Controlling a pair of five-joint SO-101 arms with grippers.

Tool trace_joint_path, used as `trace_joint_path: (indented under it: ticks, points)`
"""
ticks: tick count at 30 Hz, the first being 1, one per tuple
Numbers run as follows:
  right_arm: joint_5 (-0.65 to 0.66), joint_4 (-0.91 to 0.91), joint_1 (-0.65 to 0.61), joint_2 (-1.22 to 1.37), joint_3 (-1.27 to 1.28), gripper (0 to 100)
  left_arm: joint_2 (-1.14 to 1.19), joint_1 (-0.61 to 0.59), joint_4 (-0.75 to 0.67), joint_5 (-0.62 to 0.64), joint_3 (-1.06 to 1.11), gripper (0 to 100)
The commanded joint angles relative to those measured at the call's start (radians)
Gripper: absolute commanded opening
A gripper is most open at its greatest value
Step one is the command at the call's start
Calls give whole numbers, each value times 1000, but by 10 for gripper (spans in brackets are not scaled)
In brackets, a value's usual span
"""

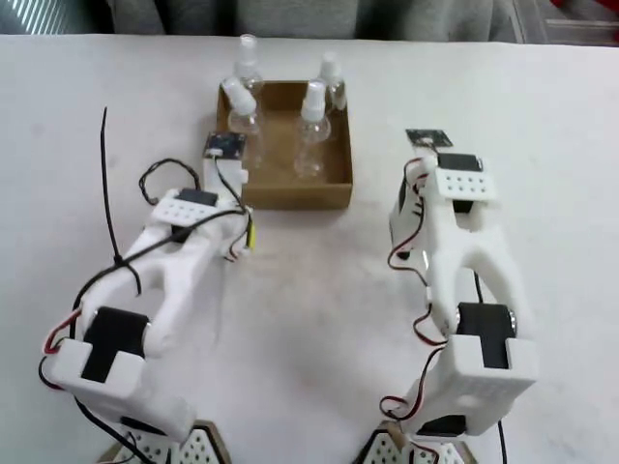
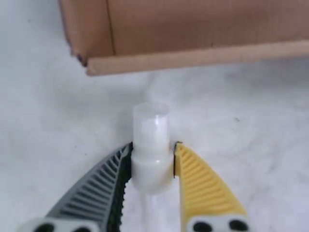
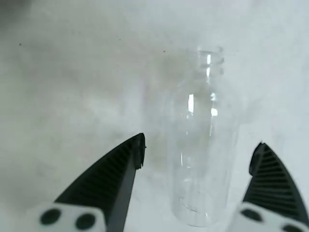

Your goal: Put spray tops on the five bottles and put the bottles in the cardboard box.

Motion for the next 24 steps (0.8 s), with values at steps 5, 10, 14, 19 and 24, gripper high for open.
trace_joint_path:
  ticks: [5,10,14,19,24]
  points:
    - [106,31,-7,-51,-72,313,-10,-15,-9,-14,-51,62]
    - [198,53,-13,-56,-71,313,-10,-15,-9,-14,-51,62]
    - [276,67,-12,-50,-60,313,-10,-15,-9,-14,-51,62]
    - [318,16,-8,-51,-23,313,-10,-15,-12,-14,-51,62]
    - [322,-62,-13,-51,29,313,-10,-15,-12,-14,-51,62]
